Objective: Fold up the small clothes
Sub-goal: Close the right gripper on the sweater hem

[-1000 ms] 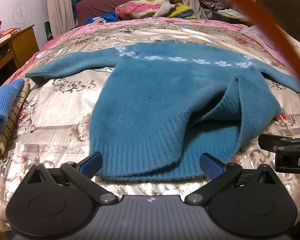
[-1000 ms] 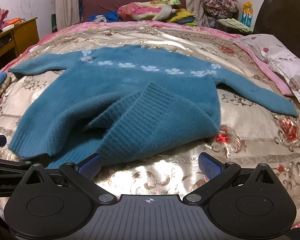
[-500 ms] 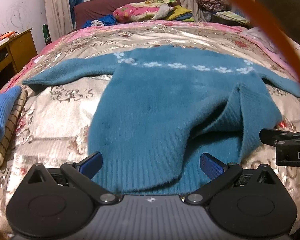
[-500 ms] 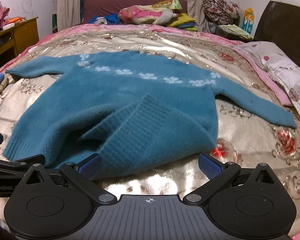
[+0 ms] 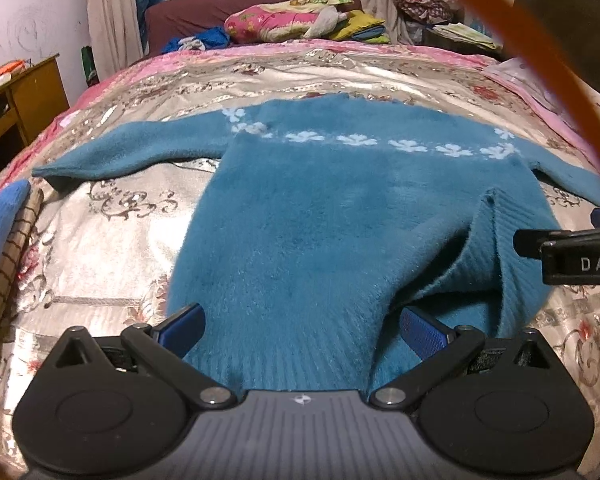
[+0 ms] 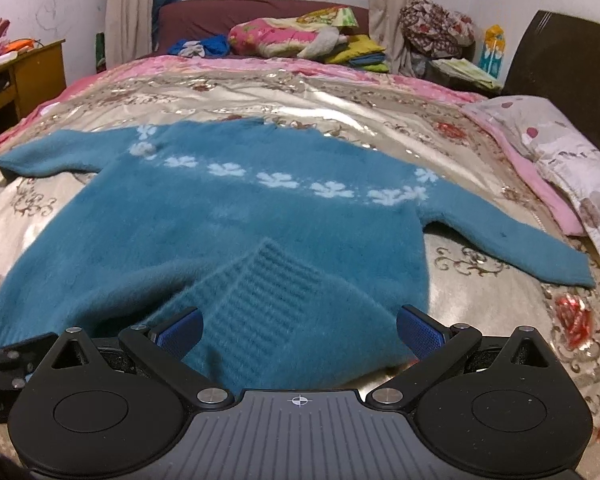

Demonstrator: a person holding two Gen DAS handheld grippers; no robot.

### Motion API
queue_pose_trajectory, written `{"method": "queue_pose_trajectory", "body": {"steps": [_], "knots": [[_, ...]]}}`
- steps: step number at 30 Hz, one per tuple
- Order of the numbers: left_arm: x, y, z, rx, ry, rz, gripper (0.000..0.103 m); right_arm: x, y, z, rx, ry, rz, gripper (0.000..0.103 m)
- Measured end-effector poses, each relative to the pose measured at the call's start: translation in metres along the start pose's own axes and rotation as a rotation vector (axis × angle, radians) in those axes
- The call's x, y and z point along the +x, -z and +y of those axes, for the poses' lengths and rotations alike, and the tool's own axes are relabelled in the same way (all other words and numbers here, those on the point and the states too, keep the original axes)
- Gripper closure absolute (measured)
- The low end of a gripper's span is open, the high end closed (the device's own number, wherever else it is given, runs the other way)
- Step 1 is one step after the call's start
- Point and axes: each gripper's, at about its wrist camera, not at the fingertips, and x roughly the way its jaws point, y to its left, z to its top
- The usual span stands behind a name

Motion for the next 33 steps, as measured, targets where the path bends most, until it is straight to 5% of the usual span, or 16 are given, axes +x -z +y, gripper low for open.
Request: {"method": "queue_pose_trajectory", "body": {"steps": [11, 17, 20, 25, 33], "knots": [[0.013, -0.007, 0.006, -0.007, 0.017, 0.008, 0.0, 0.054, -0.028, 0.001, -0.035, -0.004, 0.05, 0.0], [0.016, -0.006, 0.019, -0.034, 0.009, 0.022, 0.0, 0.077, -0.034, -0.023, 0.014, -0.108, 0.14, 0.002], [0.018, -0.005, 0.021, -0.049, 0.012, 0.031, 0.0, 0.075, -0.029, -0.031, 0.027, -0.173, 0.186, 0.021], [0.012, -0.001, 0.019, -0.028, 0.013, 0.03, 0.0, 0.058, -0.02, -0.043, 0.055, -0.217, 0.204, 0.067], [-0.01, 0.011, 0.03, -0.031, 0.012, 0.014, 0.0, -0.008, -0.003, -0.058, 0.066, -0.261, 0.17, 0.092]]}}
